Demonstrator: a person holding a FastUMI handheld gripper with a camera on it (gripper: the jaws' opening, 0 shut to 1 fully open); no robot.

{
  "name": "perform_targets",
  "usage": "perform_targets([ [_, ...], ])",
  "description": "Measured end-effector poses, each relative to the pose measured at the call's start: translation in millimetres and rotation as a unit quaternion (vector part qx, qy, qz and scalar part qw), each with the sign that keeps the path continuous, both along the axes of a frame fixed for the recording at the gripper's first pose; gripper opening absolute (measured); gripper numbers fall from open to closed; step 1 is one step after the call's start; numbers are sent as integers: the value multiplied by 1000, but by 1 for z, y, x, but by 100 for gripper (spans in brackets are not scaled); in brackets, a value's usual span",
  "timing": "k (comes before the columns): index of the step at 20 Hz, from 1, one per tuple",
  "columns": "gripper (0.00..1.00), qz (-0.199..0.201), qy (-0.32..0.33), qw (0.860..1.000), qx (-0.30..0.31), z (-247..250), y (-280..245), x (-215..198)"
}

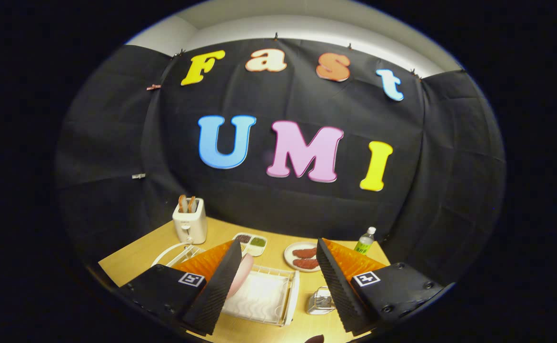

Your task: Take the plate from the dish rack, then take the spoon from the basket and place it into the plate.

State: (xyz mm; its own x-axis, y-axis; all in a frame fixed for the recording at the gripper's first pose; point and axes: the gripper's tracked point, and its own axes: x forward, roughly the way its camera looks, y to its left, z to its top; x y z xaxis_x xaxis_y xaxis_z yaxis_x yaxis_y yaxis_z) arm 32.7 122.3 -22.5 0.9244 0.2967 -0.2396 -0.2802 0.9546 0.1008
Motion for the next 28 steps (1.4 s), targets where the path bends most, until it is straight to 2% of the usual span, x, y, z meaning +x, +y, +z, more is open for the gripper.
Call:
perform_targets([
  [5, 97, 25, 148, 989, 10, -63, 51, 28],
  [9, 95, 32, 248, 968, 15, -119, 91, 41],
  [14, 88, -3, 323, 946, -15, -184, 105, 61],
  [16, 80, -19, 350, 936, -14, -199, 109, 64],
  [18, 67, -28, 380, 924, -18, -212, 113, 62],
  [19, 53, -35, 389, 920, -23, -218, 112, 61],
  [21, 39, -62, 397, 915, -29, -221, 108, 62],
  [24, 32, -95, 408, 907, -47, -220, 96, 59],
  [28, 28, -101, 406, 905, -74, -209, 96, 70],
])
